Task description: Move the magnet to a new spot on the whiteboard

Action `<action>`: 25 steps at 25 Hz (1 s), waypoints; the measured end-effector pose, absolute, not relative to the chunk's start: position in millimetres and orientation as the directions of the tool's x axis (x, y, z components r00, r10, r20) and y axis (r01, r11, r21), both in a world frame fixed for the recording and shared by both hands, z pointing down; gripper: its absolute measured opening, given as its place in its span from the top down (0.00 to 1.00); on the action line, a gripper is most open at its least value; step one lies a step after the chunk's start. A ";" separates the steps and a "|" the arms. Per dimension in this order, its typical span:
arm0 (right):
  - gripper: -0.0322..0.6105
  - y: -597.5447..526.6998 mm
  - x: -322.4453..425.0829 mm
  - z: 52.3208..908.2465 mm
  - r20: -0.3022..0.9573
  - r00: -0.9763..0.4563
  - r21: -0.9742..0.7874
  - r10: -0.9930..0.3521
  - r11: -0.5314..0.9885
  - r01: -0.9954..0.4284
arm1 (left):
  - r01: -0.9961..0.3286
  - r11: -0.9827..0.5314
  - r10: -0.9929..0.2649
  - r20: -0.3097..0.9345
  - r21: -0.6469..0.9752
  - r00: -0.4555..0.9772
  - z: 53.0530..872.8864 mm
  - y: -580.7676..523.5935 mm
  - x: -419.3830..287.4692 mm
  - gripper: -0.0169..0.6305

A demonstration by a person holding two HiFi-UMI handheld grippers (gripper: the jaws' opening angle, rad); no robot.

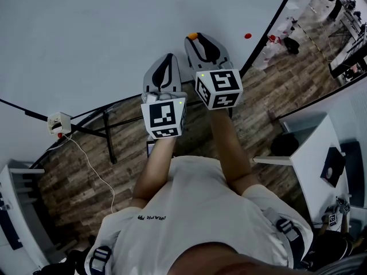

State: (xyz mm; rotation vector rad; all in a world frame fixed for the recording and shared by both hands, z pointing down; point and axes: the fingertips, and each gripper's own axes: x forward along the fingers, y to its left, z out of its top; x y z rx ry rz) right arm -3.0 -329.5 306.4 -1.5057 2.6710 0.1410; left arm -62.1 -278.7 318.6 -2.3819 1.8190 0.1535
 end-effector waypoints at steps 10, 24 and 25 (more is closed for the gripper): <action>0.75 -338.5 -8.5 304.4 -0.104 -0.516 0.046 -0.850 0.514 -0.856 | -0.967 -0.251 -0.953 -0.163 -0.040 0.254 315.6 -278.5 -65.5 0.97; 0.75 -362.6 -18.6 301.3 -0.093 -0.502 0.053 -0.860 0.499 -0.865 | -0.971 -0.234 -0.956 -0.172 -0.044 0.238 315.0 -281.8 -75.3 0.97; 0.75 -363.7 -17.7 300.1 -0.095 -0.499 0.053 -0.861 0.497 -0.866 | -0.972 -0.232 -0.956 -0.176 -0.048 0.237 314.2 -281.8 -75.4 0.97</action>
